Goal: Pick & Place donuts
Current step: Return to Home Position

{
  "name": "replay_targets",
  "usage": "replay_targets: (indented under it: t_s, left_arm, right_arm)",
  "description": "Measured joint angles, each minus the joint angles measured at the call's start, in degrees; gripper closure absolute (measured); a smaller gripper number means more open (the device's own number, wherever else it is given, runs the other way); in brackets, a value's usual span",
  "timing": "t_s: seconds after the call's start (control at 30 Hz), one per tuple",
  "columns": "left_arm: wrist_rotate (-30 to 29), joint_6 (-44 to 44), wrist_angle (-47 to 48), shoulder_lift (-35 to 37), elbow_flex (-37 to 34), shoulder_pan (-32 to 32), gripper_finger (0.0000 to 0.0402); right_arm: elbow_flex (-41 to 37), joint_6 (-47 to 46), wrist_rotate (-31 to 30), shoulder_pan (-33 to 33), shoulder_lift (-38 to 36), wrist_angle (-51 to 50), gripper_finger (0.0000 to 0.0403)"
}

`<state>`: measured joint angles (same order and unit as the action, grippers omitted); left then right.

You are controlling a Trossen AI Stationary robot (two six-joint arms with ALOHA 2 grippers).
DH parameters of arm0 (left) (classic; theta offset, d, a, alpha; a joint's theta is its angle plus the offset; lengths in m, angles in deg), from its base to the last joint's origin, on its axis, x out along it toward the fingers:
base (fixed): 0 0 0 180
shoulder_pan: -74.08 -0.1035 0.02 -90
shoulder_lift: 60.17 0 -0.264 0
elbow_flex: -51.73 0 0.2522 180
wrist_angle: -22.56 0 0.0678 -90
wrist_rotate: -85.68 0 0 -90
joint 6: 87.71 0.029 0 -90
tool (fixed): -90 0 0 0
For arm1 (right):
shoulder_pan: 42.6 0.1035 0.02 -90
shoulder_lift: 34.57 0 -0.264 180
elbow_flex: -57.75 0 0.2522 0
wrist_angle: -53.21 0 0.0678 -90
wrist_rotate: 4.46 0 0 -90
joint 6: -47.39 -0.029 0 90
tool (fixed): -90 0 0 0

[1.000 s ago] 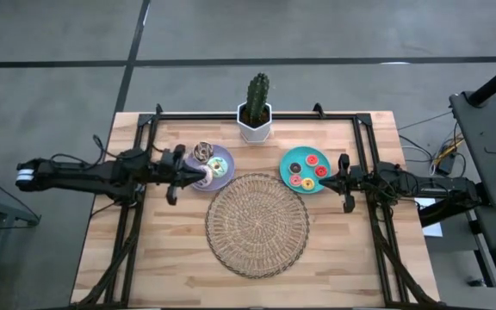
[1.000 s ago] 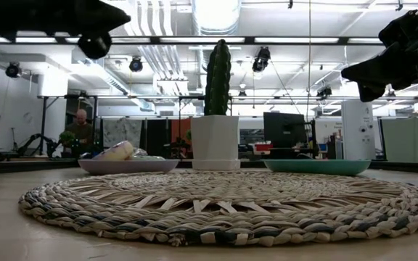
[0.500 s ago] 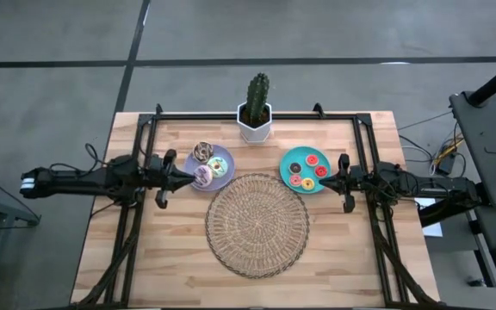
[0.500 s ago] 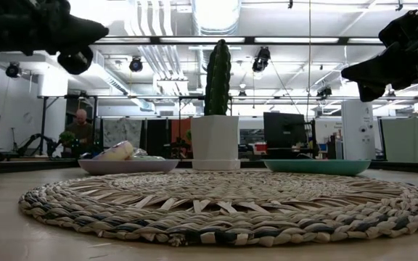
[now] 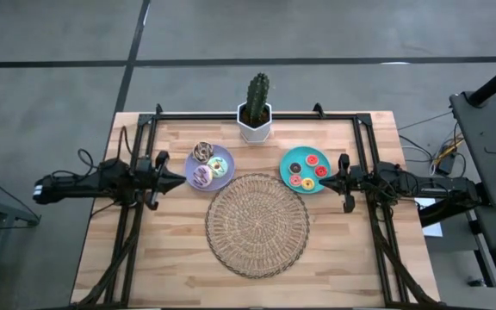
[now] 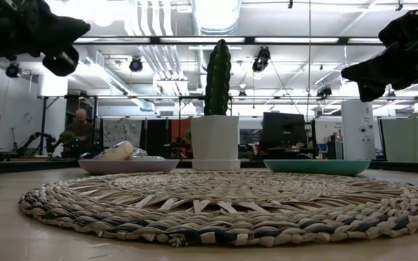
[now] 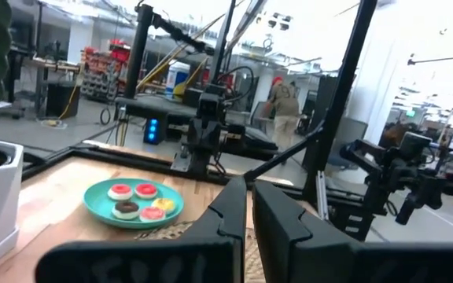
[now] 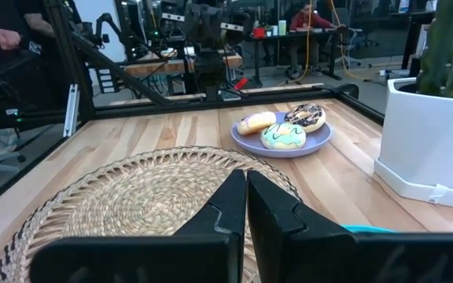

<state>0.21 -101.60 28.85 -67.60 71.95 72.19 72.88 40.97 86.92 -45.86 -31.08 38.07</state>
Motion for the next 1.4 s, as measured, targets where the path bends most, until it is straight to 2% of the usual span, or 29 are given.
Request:
replay_targets:
  t_s: [0.5,0.8,1.4]
  left_arm:
    - [0.09,-2.71,-0.08,3.18,-4.84,0.96,0.0402]
    - [-0.8,-2.43,4.9,5.63,-5.0,0.94,0.0402]
    - [-2.42,1.54,6.66,7.45,-5.94,0.94,0.0402]
  right_arm:
    - [0.0,0.0,0.0,0.0,0.0,0.02,0.0394]
    - [0.0,0.0,0.0,0.0,0.0,0.01,0.0394]
    - [0.0,0.0,0.0,0.0,-0.02,0.0,0.0394]
